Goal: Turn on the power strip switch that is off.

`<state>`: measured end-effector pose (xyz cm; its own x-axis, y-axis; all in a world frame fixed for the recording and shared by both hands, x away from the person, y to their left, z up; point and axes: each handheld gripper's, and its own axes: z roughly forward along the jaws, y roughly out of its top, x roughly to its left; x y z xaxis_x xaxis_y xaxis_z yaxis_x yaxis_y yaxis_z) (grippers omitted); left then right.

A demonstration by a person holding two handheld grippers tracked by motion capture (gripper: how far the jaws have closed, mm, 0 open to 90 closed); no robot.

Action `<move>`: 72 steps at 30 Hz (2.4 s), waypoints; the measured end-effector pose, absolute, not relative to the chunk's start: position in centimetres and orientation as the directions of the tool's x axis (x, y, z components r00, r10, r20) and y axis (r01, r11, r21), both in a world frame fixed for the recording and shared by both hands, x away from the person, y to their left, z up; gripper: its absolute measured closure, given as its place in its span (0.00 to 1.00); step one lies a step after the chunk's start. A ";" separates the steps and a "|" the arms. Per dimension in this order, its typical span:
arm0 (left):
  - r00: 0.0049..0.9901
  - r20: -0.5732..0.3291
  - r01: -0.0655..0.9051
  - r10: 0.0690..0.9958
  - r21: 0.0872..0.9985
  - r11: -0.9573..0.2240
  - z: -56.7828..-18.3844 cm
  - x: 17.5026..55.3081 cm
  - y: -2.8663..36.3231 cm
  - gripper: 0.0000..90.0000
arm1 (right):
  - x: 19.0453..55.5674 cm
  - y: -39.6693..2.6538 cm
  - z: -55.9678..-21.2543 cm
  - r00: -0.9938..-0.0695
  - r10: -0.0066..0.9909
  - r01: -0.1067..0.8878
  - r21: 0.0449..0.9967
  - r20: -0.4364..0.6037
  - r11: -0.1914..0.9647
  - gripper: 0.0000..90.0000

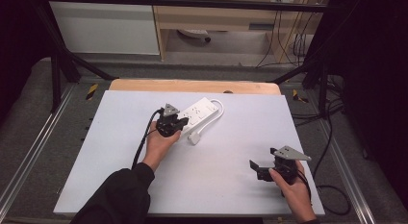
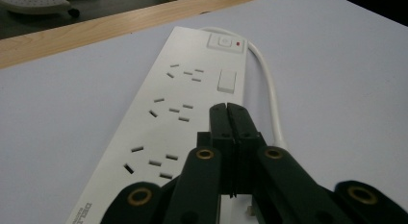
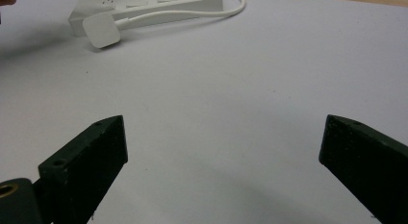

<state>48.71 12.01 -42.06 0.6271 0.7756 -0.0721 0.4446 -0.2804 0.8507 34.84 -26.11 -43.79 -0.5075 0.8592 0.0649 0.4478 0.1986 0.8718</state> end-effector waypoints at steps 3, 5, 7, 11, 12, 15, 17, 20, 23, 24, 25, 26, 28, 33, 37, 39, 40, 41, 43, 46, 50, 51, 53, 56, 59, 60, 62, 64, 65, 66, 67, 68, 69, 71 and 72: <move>0.627 -0.077 0.447 0.775 0.851 -0.278 -42.2 48.8 11.9 1.00 | 34.9 -26.1 -43.8 -0.506 0.860 0.450 0.871 0.067 0.197 0.04; 0.630 -0.084 0.449 0.772 0.850 -0.275 -42.2 48.8 11.9 1.00 | 34.9 -26.1 -43.8 -0.508 0.859 0.450 0.870 0.064 0.201 0.04; 0.633 -0.083 0.454 0.769 0.845 -0.282 -42.4 48.9 11.9 1.00 | 34.9 -26.1 -43.8 -0.509 0.858 0.455 0.867 0.066 0.203 0.04; 0.635 -0.080 0.463 0.769 0.836 -0.296 -42.8 49.1 11.9 1.00 | 34.9 -26.1 -43.8 -0.509 0.858 0.454 0.868 0.067 0.201 0.04; 0.633 -0.084 0.467 0.770 0.834 -0.294 -42.9 49.2 12.0 1.00 | 34.9 -26.1 -43.8 -0.509 0.858 0.454 0.868 0.067 0.202 0.04; 0.625 -0.117 0.483 0.772 0.835 -0.265 -43.1 49.5 12.2 1.00 | 34.9 -26.1 -43.8 -0.510 0.858 0.453 0.869 0.069 0.200 0.04; 0.619 -0.127 0.488 0.775 0.835 -0.253 -43.2 49.7 12.4 1.00 | 34.9 -26.1 -43.8 -0.510 0.857 0.453 0.869 0.069 0.200 0.04; 0.621 -0.124 0.491 0.774 0.831 -0.261 -43.3 49.8 12.5 1.00 | 34.9 -26.1 -43.8 -0.512 0.856 0.453 0.868 0.068 0.201 0.04; 0.627 -0.121 0.491 0.769 0.828 -0.270 -43.4 49.8 12.4 1.00 | 34.9 -26.1 -43.9 -0.513 0.856 0.454 0.868 0.068 0.204 0.04; 0.630 -0.120 0.492 0.768 0.826 -0.274 -43.5 49.8 12.4 1.00 | 34.9 -26.1 -43.9 -0.513 0.856 0.454 0.867 0.068 0.204 0.04; 0.631 -0.116 0.490 0.767 0.827 -0.278 -43.5 49.8 12.4 1.00 | 34.9 -26.1 -43.9 -0.513 0.856 0.454 0.867 0.068 0.204 0.04; 0.632 -0.118 0.491 0.766 0.825 -0.279 -43.6 49.8 12.4 1.00 | 34.9 -26.1 -43.9 -0.513 0.855 0.454 0.867 0.069 0.203 0.04; 0.634 -0.117 0.491 0.764 0.825 -0.281 -43.6 49.8 12.4 1.00 | 34.9 -26.1 -43.8 -0.513 0.856 0.454 0.868 0.069 0.202 0.04; 0.638 -0.115 0.491 0.761 0.822 -0.288 -43.8 49.9 12.2 1.00 | 34.9 -26.1 -43.9 -0.513 0.855 0.454 0.867 0.068 0.203 0.04; 0.637 -0.111 0.492 0.763 0.821 -0.292 -43.9 49.9 12.1 1.00 | 34.9 -26.1 -43.9 -0.513 0.855 0.454 0.868 0.069 0.202 0.04; 0.637 -0.112 0.492 0.763 0.821 -0.290 -44.0 50.0 12.1 1.00 | 34.9 -26.2 -43.9 -0.512 0.856 0.454 0.868 0.068 0.202 0.04; 0.638 -0.113 0.492 0.762 0.821 -0.291 -44.0 50.0 12.1 1.00 | 34.9 -26.2 -43.9 -0.512 0.856 0.454 0.868 0.070 0.201 0.04; 0.638 -0.113 0.491 0.761 0.822 -0.289 -44.0 50.0 12.1 1.00 | 34.9 -26.1 -43.8 -0.512 0.856 0.454 0.868 0.070 0.200 0.04; 0.637 -0.114 0.491 0.763 0.822 -0.288 -44.0 50.0 12.0 1.00 | 34.9 -26.1 -43.8 -0.513 0.855 0.454 0.868 0.070 0.201 0.04; 0.636 -0.110 0.489 0.764 0.823 -0.288 -44.0 50.0 12.0 1.00 | 34.9 -26.2 -43.9 -0.513 0.855 0.455 0.868 0.071 0.201 0.04; 0.634 -0.110 0.491 0.765 0.822 -0.289 -44.0 50.0 12.0 1.00 | 34.9 -26.2 -43.9 -0.513 0.856 0.454 0.868 0.069 0.202 0.04; 0.634 -0.110 0.491 0.765 0.822 -0.289 -44.0 50.0 12.0 1.00 | 34.9 -26.2 -43.9 -0.513 0.856 0.454 0.868 0.069 0.202 0.04; 0.634 -0.110 0.491 0.765 0.822 -0.289 -44.0 50.0 12.0 1.00 | 34.9 -26.1 -43.9 -0.513 0.855 0.456 0.867 0.071 0.201 0.04; 0.636 -0.112 0.491 0.764 0.822 -0.289 -44.0 50.0 12.0 1.00 | 34.9 -26.1 -43.9 -0.514 0.855 0.456 0.866 0.071 0.202 0.04; 0.636 -0.112 0.491 0.763 0.822 -0.289 -44.0 50.0 12.0 1.00 | 35.0 -26.1 -43.9 -0.514 0.855 0.457 0.866 0.070 0.204 0.04; 0.637 -0.108 0.489 0.763 0.822 -0.292 -44.0 50.0 12.0 1.00 | 35.0 -26.1 -43.9 -0.514 0.855 0.459 0.865 0.071 0.204 0.04; 0.636 -0.109 0.491 0.764 0.821 -0.291 -44.0 50.0 12.0 1.00 | 34.9 -26.1 -43.9 -0.514 0.854 0.460 0.865 0.074 0.202 0.04; 0.634 -0.110 0.492 0.765 0.821 -0.290 -44.0 50.0 12.0 1.00 | 34.9 -26.1 -43.9 -0.515 0.854 0.458 0.865 0.072 0.203 0.04; 0.634 -0.111 0.493 0.765 0.821 -0.289 -44.0 50.0 12.0 1.00 | 34.9 -26.1 -43.9 -0.515 0.854 0.458 0.866 0.072 0.203 0.04; 0.634 -0.111 0.493 0.765 0.820 -0.289 -44.0 50.0 12.0 1.00 | 34.9 -26.1 -43.9 -0.515 0.854 0.458 0.866 0.072 0.203 0.04; 0.634 -0.111 0.493 0.765 0.820 -0.289 -44.0 50.0 12.0 1.00 | 35.0 -26.1 -43.9 -0.514 0.855 0.458 0.866 0.072 0.203 0.04; 0.634 -0.112 0.494 0.765 0.820 -0.289 -44.0 50.0 12.0 1.00 | 35.0 -26.1 -43.9 -0.514 0.854 0.458 0.865 0.072 0.203 0.04; 0.634 -0.113 0.495 0.765 0.820 -0.289 -44.0 50.0 12.0 1.00 | 35.0 -26.1 -43.9 -0.514 0.855 0.459 0.865 0.073 0.202 0.04; 0.633 -0.114 0.496 0.766 0.819 -0.288 -44.0 50.0 12.0 1.00 | 34.9 -26.1 -43.9 -0.515 0.854 0.458 0.865 0.073 0.202 0.04; 0.633 -0.112 0.495 0.766 0.820 -0.289 -44.0 50.0 12.0 1.00 | 34.9 -26.1 -43.9 -0.516 0.854 0.458 0.865 0.072 0.204 0.04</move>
